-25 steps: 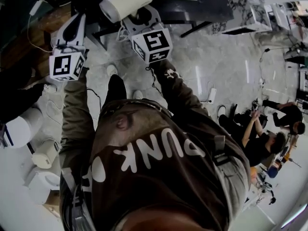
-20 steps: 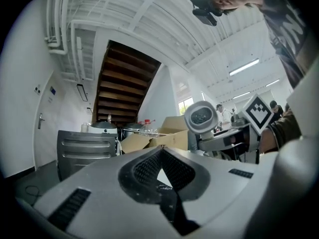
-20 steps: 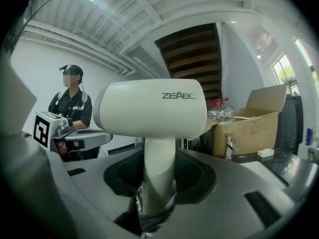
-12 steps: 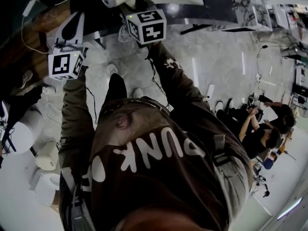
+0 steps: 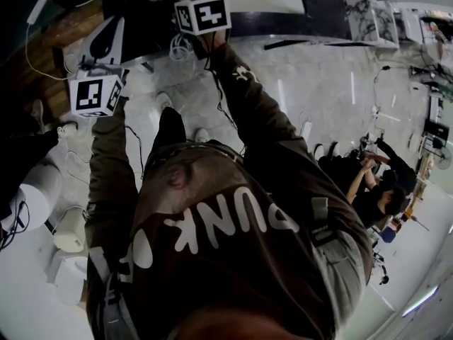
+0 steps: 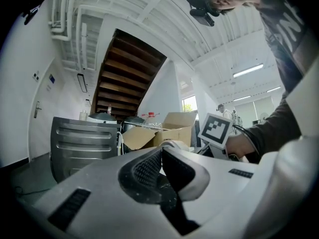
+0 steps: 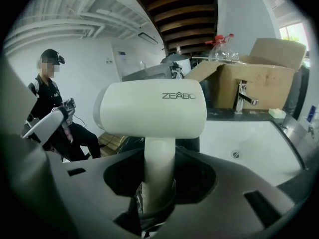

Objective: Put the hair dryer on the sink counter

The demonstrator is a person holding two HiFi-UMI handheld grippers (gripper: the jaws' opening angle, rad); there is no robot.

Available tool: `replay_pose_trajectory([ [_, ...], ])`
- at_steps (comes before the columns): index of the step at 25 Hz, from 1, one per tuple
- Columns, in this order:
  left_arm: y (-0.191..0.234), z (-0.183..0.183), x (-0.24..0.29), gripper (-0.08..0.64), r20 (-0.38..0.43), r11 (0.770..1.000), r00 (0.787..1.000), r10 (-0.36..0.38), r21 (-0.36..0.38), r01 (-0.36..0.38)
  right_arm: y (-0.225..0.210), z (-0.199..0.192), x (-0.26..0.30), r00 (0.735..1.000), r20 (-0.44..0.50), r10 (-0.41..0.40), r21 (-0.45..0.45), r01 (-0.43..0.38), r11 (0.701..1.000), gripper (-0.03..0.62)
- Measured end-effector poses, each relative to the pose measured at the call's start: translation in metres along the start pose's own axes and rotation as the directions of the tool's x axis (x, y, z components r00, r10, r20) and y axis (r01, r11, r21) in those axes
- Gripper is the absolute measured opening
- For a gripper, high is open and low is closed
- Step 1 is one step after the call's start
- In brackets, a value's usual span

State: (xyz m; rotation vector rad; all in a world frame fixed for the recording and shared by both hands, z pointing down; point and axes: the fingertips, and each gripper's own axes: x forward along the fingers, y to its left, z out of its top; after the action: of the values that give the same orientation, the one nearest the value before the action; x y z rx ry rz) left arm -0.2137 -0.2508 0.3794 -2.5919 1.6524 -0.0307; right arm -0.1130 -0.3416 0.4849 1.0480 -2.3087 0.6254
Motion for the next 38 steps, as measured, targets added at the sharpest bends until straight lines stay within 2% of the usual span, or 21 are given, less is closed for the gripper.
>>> replay_pose_trajectory([
  [6,0.011,-0.008,0.010,0.006,-0.008,1.000,1.000,-0.007,-0.014,0.007,-0.013,-0.017,0.037,0.989,-0.146,0.004,0.047,0.003,0.999,0.155],
  [13,0.019,-0.014,0.023,0.006,-0.008,0.999,1.000,-0.024,-0.031,0.024,-0.027,-0.030,0.066,0.967,-0.253,0.014,0.122,0.017,0.992,0.158],
  [21,0.025,-0.012,0.036,0.006,0.003,0.998,0.999,-0.045,-0.050,0.045,-0.025,-0.038,0.080,0.933,-0.360,0.008,0.110,0.034,0.993,0.163],
  [26,0.032,-0.011,0.037,0.006,0.008,0.997,0.999,-0.053,-0.049,0.053,-0.032,-0.050,0.092,0.925,-0.380,-0.029,0.126,0.083,0.989,0.168],
  [33,0.033,-0.014,0.038,0.006,0.004,0.998,0.999,-0.047,-0.047,0.047,-0.035,-0.049,0.095,0.937,-0.348,-0.032,0.124,0.080,0.989,0.178],
  [38,0.035,-0.012,0.037,0.006,0.005,0.998,0.999,-0.040,-0.043,0.040,-0.026,-0.029,0.078,0.950,-0.312,-0.021,0.082,0.049,0.995,0.207],
])
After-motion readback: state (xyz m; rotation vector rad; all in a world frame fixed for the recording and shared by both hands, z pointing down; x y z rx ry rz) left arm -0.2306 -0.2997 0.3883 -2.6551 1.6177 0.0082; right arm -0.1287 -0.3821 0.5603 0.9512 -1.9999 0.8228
